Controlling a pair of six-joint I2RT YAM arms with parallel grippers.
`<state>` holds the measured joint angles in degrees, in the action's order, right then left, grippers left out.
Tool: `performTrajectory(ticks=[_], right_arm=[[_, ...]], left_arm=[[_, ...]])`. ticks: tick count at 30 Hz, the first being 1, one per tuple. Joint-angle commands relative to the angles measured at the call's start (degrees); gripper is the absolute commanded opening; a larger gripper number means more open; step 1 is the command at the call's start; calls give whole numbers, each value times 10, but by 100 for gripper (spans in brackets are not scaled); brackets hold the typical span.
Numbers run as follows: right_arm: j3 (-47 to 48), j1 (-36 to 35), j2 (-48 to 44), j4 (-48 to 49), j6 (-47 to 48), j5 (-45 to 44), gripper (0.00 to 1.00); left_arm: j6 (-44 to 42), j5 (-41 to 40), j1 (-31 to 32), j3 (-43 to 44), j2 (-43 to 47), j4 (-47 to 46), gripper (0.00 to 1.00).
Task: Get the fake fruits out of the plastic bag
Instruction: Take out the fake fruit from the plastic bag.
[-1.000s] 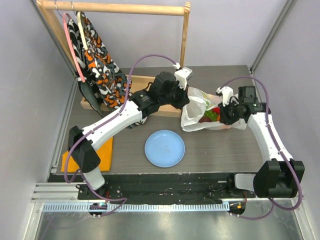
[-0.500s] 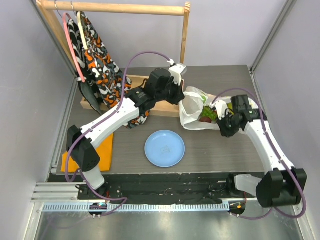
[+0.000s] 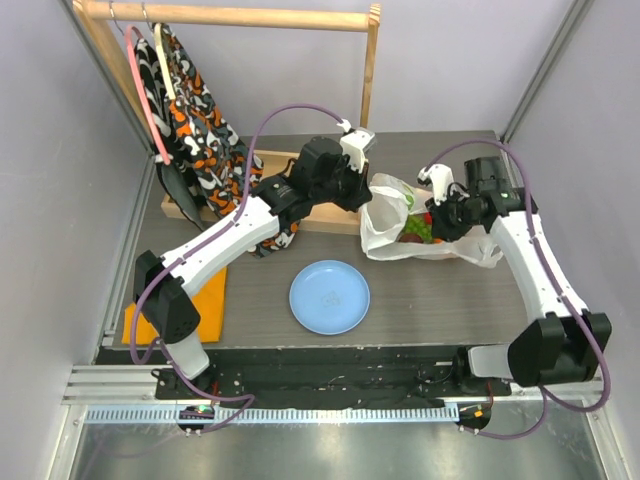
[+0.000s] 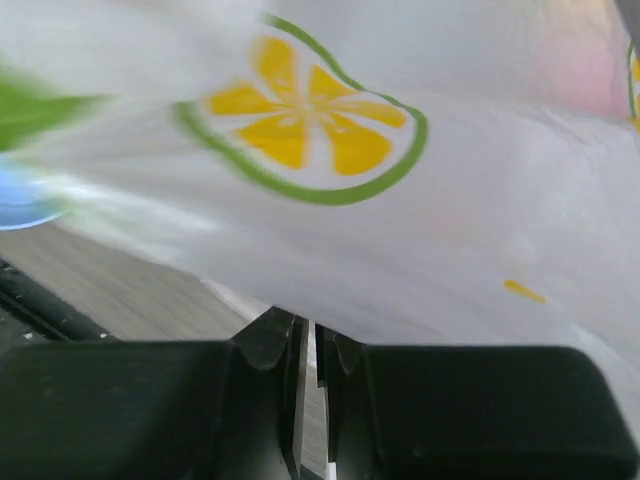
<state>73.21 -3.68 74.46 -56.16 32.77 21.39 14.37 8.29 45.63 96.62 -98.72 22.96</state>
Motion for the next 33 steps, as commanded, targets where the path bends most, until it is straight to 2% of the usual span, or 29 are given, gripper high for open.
performTrajectory(ticks=[1, 2, 5, 13, 18, 21, 22, 25, 27, 33], right_arm=[[-77, 0, 50, 113, -56, -121, 14], [-92, 0, 58, 159, -69, -138, 13], [-126, -1, 80, 191, -70, -154, 13], [-212, 0, -7, 141, -55, -184, 14], [-173, 0, 9, 183, -94, -175, 14], [-142, 0, 38, 202, -104, -198, 36], [-137, 0, 47, 216, -112, -207, 48], [-121, 5, 81, 237, -126, -238, 71], [-106, 14, 107, 243, -143, -238, 80], [-81, 30, 168, 250, -143, -236, 83]], left_arm=[[-10, 7, -2, 9, 12, -18, 0], [-11, 7, -2, 8, 12, -18, 0], [-8, 9, -2, 9, 11, -16, 0], [-21, 2, -3, 1, 15, -21, 0], [-13, 11, -3, 5, 8, -20, 0], [-7, 17, -3, 2, 7, -22, 0], [-7, 18, -3, 1, 7, -25, 0], [-7, 20, -3, -4, 12, -24, 0], [-11, 20, -3, -7, 17, -26, 0], [-15, 18, -3, -20, 25, -25, 0]])
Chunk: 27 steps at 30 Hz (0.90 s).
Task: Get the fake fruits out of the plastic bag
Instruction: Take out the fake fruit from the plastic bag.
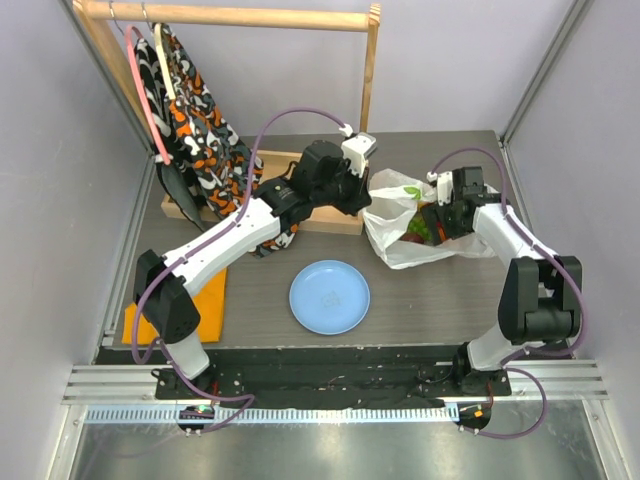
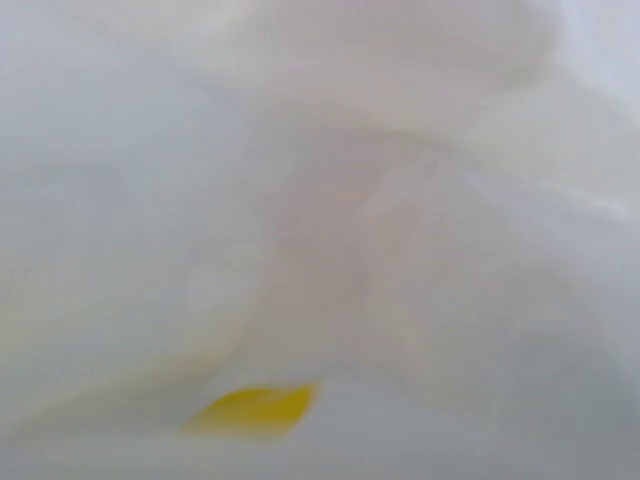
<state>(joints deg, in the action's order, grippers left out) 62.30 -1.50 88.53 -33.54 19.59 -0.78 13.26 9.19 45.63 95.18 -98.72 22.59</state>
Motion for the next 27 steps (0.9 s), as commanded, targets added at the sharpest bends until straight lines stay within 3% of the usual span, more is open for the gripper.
performTrajectory(ticks=[1, 12, 20, 27], right_arm=[[31, 23, 33, 27, -10, -13, 82], [59, 27, 73, 35, 20, 31, 83], [26, 27, 106, 84, 22, 36, 83], [38, 27, 62, 87, 45, 40, 42]], left_arm=[[-5, 8, -4, -9, 27, -21, 0], [-8, 11, -4, -10, 26, -19, 0], [-3, 18, -4, -1, 15, -16, 0], [-14, 14, -4, 12, 12, -13, 0]])
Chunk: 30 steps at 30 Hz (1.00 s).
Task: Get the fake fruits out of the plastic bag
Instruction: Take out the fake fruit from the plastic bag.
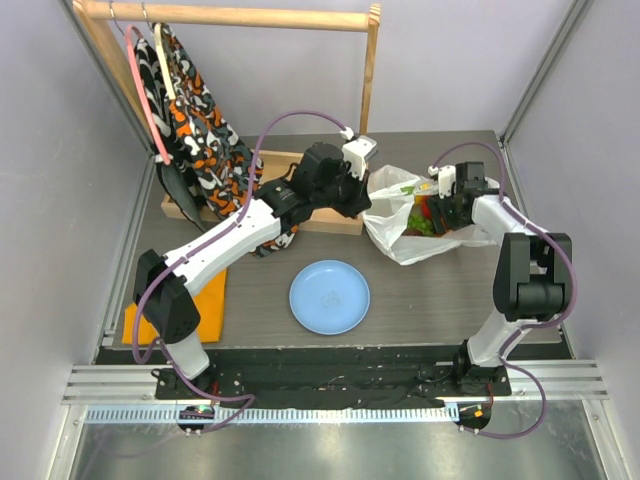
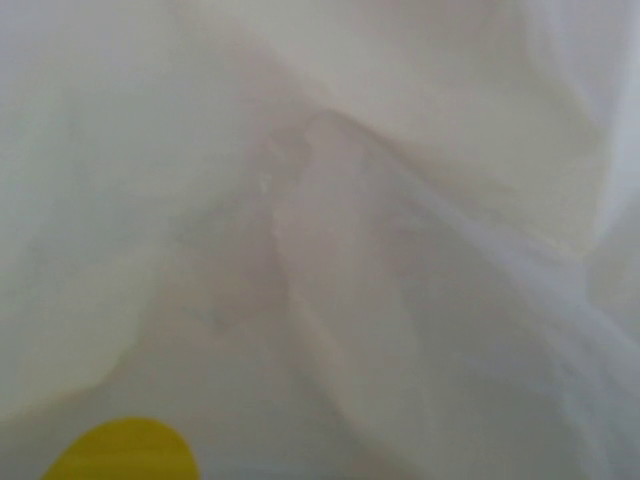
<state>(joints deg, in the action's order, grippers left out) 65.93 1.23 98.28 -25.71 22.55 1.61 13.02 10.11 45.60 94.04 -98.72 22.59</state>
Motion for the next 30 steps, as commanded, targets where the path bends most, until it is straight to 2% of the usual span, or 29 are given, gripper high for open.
performTrajectory(ticks=[1, 3, 9, 10, 12, 13, 16, 19, 23, 26, 27, 29, 30], right_arm=[[-1, 0, -55, 3, 21, 23, 40], [-2, -1, -91, -19, 35, 41, 37], [2, -8, -243, -101, 75, 97, 36], [7, -9, -258, -115, 84, 126, 36], [16, -11, -300, -160, 98, 153, 36], [27, -11, -314, -176, 112, 178, 36], [62, -12, -357, -234, 132, 246, 36], [96, -62, -389, -269, 148, 267, 36], [155, -149, -367, -301, 149, 278, 36], [210, -258, -326, -304, 147, 233, 36], [215, -326, -314, -304, 150, 217, 36], [221, -392, -276, -304, 169, 161, 35], [216, -460, -264, -300, 174, 133, 35]], left_arm=[[-17, 4, -3, 26, 10, -13, 0], [-20, 1, -3, 36, 6, -12, 0], [-24, -6, -6, 92, -25, -10, 0], [-23, -8, -7, 101, -31, -7, 7], [-25, -8, -10, 125, -38, -1, 30], [-29, -11, -10, 132, -39, 1, 52], [-47, -20, -12, 156, -28, 25, 70], [-65, 2, -24, 149, 21, 46, 86], [-92, 29, -35, 137, 91, 89, 90], [-120, 23, -36, 112, 162, 98, 90], [-128, 18, -37, 106, 188, 106, 91], [-154, 6, -45, 103, 212, 115, 91], [-167, 0, -49, 102, 230, 124, 91]])
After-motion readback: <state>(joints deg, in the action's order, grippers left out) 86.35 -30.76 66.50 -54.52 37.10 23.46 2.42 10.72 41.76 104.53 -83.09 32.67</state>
